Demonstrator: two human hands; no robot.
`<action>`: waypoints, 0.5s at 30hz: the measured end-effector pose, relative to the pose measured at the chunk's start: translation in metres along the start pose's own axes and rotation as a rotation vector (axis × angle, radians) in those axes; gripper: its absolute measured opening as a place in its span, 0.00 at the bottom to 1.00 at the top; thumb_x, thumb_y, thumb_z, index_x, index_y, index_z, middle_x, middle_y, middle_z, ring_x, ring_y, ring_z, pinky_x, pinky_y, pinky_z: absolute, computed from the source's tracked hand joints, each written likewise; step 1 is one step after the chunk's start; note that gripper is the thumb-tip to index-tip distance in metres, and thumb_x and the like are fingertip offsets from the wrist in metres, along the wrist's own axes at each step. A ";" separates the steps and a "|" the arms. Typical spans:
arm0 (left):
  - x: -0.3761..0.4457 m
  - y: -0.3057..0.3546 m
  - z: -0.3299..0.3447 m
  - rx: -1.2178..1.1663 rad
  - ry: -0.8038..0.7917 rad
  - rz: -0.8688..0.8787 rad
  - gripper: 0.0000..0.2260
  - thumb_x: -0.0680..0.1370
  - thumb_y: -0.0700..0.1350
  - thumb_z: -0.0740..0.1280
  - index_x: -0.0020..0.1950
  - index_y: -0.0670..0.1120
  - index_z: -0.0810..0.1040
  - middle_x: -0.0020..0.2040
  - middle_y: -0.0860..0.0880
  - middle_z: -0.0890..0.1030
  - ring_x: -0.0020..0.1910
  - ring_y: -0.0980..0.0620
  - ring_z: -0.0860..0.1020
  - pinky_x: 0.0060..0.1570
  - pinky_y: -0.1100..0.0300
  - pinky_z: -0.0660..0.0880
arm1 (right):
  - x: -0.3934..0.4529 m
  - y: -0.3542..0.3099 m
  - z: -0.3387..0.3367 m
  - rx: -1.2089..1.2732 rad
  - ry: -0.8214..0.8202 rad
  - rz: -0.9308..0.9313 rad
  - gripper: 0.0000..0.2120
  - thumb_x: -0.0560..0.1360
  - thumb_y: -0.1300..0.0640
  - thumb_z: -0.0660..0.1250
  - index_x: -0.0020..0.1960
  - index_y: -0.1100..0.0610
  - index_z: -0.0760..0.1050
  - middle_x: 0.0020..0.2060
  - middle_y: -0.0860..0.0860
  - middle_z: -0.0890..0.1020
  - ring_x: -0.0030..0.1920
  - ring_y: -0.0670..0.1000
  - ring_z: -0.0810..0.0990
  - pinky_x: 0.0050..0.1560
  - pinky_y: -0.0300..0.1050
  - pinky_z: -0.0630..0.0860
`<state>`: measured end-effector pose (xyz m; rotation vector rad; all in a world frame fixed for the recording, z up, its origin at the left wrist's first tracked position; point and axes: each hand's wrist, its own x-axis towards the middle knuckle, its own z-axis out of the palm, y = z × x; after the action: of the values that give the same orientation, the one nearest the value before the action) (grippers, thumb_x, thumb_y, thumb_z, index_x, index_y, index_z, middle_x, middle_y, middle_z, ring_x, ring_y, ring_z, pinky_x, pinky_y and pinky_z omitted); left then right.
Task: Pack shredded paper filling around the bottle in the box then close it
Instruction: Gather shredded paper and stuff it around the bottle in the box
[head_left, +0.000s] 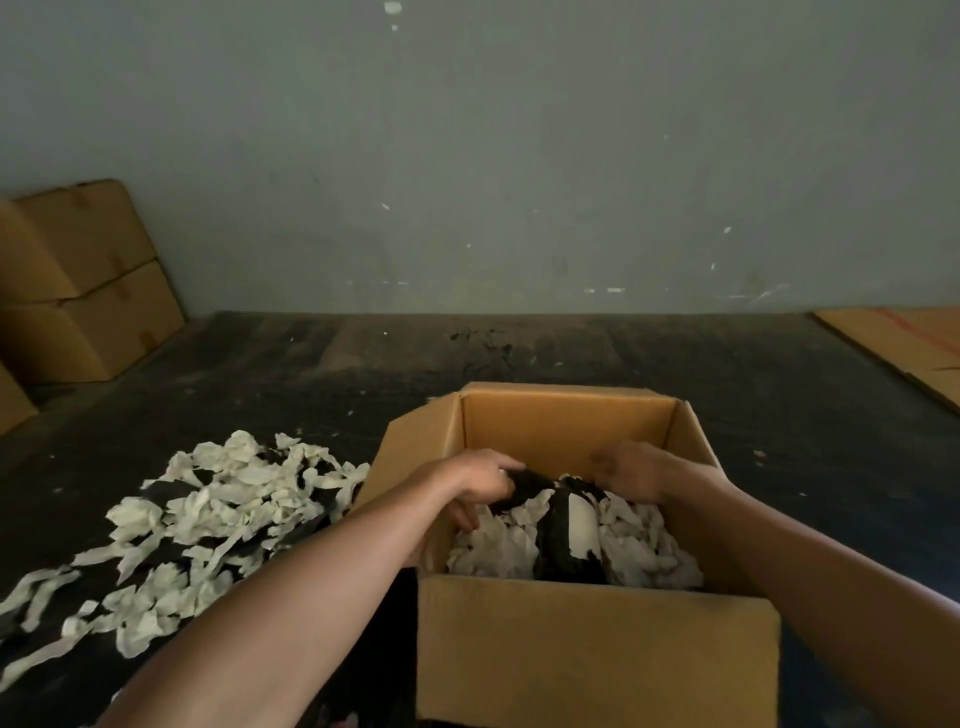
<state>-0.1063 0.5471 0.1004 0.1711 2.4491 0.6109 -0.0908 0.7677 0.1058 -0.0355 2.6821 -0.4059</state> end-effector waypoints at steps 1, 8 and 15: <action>-0.008 -0.002 -0.004 -0.037 0.014 0.024 0.23 0.83 0.45 0.57 0.76 0.61 0.63 0.74 0.43 0.69 0.50 0.46 0.83 0.49 0.51 0.83 | -0.004 -0.010 -0.001 0.009 0.053 -0.012 0.21 0.81 0.53 0.60 0.73 0.53 0.67 0.65 0.55 0.76 0.61 0.53 0.77 0.61 0.48 0.73; -0.070 -0.054 -0.032 -0.113 0.405 0.330 0.17 0.82 0.47 0.59 0.71 0.54 0.71 0.68 0.49 0.76 0.58 0.53 0.78 0.56 0.55 0.76 | -0.032 -0.085 0.013 0.067 0.263 -0.011 0.25 0.80 0.48 0.60 0.75 0.49 0.62 0.69 0.57 0.72 0.62 0.58 0.77 0.62 0.54 0.74; -0.141 -0.177 -0.043 -0.189 0.654 0.274 0.21 0.82 0.52 0.60 0.75 0.52 0.65 0.75 0.49 0.69 0.72 0.48 0.68 0.69 0.51 0.68 | -0.063 -0.202 0.072 0.040 0.428 -0.176 0.27 0.80 0.45 0.60 0.77 0.48 0.59 0.75 0.56 0.63 0.72 0.64 0.63 0.68 0.60 0.66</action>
<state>-0.0136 0.3378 0.1231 0.2653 2.9903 1.1645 -0.0114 0.5595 0.1274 -0.1943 3.1029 -0.5778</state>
